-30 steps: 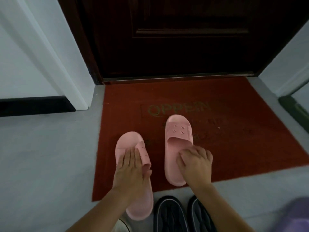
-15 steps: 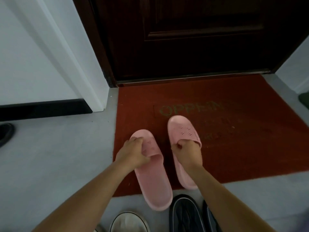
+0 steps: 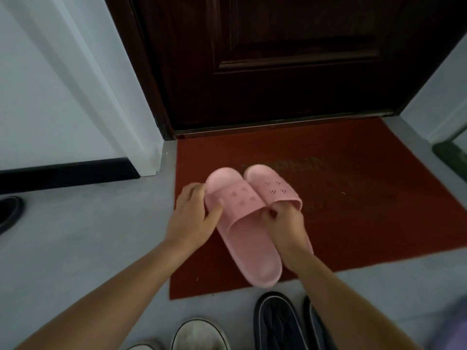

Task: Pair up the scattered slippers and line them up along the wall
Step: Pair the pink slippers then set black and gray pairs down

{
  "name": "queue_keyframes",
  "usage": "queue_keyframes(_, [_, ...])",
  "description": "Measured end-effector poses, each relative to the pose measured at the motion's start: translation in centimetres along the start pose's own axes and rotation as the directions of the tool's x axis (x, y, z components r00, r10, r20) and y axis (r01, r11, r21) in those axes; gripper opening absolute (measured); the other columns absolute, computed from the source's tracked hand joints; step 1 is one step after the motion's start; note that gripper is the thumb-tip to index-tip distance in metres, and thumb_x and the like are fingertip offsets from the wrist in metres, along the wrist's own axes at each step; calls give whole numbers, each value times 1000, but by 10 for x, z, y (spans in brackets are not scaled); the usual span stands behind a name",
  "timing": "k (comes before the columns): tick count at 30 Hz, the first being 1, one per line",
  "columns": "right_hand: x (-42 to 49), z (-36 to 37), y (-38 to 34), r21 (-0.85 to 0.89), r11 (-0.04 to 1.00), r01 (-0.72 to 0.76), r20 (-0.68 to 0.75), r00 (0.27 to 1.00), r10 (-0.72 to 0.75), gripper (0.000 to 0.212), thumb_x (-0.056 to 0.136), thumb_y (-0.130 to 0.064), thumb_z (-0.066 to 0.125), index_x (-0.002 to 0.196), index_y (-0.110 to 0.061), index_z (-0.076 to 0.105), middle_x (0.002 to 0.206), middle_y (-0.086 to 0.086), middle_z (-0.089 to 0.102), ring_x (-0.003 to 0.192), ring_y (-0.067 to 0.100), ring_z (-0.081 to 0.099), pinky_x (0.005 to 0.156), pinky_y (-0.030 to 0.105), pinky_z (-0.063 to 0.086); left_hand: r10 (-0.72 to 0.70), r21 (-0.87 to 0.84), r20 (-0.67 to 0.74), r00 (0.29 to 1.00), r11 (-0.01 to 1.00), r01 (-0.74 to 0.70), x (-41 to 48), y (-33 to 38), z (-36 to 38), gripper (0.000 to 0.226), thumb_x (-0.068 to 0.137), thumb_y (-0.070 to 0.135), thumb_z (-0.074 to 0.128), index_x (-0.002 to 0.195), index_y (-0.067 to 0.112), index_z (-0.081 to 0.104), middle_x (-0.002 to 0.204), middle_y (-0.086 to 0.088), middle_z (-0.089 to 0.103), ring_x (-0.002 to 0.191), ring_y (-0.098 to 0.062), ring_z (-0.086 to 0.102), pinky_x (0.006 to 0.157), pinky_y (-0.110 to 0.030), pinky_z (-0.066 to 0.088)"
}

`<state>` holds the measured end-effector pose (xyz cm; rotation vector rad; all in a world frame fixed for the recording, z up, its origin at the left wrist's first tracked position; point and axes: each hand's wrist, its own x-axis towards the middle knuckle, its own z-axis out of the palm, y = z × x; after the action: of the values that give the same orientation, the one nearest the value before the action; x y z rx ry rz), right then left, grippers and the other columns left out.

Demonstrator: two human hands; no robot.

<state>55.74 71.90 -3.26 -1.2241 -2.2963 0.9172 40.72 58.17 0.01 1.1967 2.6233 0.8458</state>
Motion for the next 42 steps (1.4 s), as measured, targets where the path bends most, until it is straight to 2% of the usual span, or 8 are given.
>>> queue_keyframes(6, [0,-83,32,32,992,-123,-155,980,126,41,83,-17,58,46,-19,42,39,-7,41,32,6,40,33,15,24,79,-15,133,988,997,-77,-12,59,21,64,90,47,49,143,17,31,150,-4,29,140,-20,25,110,-35,31])
queue_keyframes(10, [-54,-128,58,-120,981,-149,-116,984,136,37,84,-24,58,50,-16,46,48,-5,48,45,16,47,44,27,33,271,-35,249,930,962,-271,-29,142,44,82,79,64,53,144,21,27,150,2,29,138,-21,27,106,-40,36])
queue_keyframes(17, [-144,-260,125,-223,921,-319,-253,932,261,25,83,-39,53,80,-19,66,82,-7,69,72,15,60,67,27,48,511,-157,429,745,854,-496,-105,287,109,72,84,49,58,145,23,28,150,3,29,140,-17,23,109,-36,33])
queue_keyframes(25, [-189,-388,266,-38,802,-597,-531,692,489,15,88,-16,49,90,-6,61,106,10,58,92,28,55,77,35,44,689,-262,538,486,685,-680,-179,449,205,75,89,39,53,150,18,15,158,-4,13,145,-20,10,117,-31,14])
queue_keyframes(29, [-188,-412,335,201,728,-656,-580,519,628,13,89,-18,45,85,-17,57,97,4,61,73,15,52,64,28,43,662,-243,607,440,681,-691,-180,493,254,71,92,36,49,151,17,14,158,-1,14,145,-16,11,117,-27,10])
queue_keyframes(32, [-184,-401,365,502,653,-567,-534,391,750,19,88,-29,41,82,-21,58,82,0,67,70,15,62,68,40,54,632,-220,632,449,701,-678,-173,506,275,69,92,35,49,150,19,16,156,1,20,143,-16,17,115,-26,17])
queue_keyframes(35, [-170,-396,377,585,633,-507,-506,382,773,23,88,-33,39,83,-24,60,81,0,69,73,20,66,70,45,56,588,-182,666,459,724,-665,-164,513,287,70,91,35,51,149,19,16,155,1,23,142,-18,20,114,-29,22])
queue_keyframes(42, [-122,-372,366,362,764,-534,-624,471,624,31,91,-9,46,121,-13,52,125,11,47,107,29,52,91,40,48,564,-128,690,454,712,-690,-141,512,290,66,88,27,51,147,20,22,152,-1,31,137,-24,27,112,-36,30])
